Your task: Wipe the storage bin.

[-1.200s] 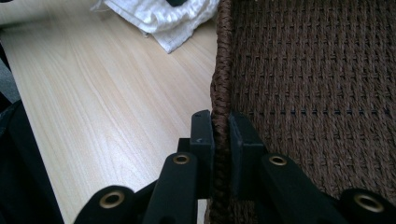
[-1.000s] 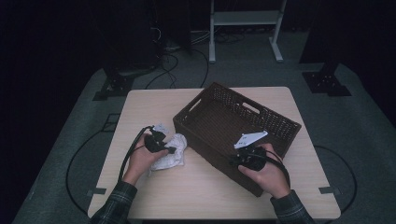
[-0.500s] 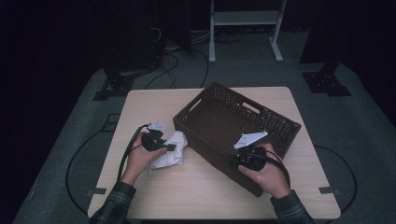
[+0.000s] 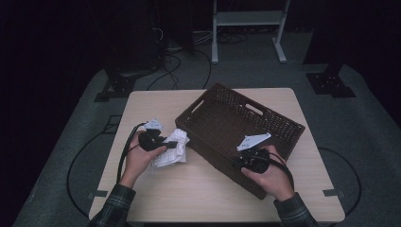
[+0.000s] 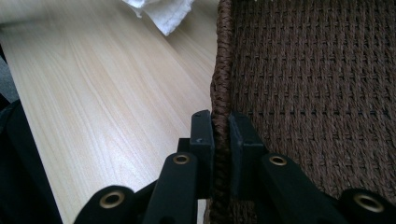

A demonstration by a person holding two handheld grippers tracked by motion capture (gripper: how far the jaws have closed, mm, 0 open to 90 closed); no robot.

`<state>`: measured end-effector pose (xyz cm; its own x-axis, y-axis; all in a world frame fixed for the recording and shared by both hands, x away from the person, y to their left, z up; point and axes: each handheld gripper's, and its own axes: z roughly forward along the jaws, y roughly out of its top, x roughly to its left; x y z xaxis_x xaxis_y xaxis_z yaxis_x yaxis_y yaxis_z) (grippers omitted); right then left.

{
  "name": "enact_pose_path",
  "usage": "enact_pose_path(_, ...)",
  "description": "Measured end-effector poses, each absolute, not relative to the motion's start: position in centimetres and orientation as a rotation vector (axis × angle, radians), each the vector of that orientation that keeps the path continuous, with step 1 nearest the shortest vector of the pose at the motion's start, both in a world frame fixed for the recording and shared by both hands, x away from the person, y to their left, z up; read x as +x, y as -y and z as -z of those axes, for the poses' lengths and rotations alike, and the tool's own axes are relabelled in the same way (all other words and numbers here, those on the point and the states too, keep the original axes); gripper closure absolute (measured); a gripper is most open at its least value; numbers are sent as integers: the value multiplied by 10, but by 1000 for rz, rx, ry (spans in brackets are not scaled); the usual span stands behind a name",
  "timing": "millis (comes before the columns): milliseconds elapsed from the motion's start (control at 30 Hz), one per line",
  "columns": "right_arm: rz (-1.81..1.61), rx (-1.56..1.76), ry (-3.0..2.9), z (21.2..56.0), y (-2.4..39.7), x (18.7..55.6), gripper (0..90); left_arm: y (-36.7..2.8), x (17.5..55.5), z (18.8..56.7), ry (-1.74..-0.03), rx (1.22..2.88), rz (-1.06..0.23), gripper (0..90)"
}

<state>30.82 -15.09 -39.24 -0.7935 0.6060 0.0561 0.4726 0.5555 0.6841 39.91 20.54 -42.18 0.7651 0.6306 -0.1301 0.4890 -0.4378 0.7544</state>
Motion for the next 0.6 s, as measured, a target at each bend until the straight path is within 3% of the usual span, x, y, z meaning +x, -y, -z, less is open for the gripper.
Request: enact_pose_path(600,-1058,910,-2604,392,151,308,811,-205,388,398,-780,2061,-259,694)
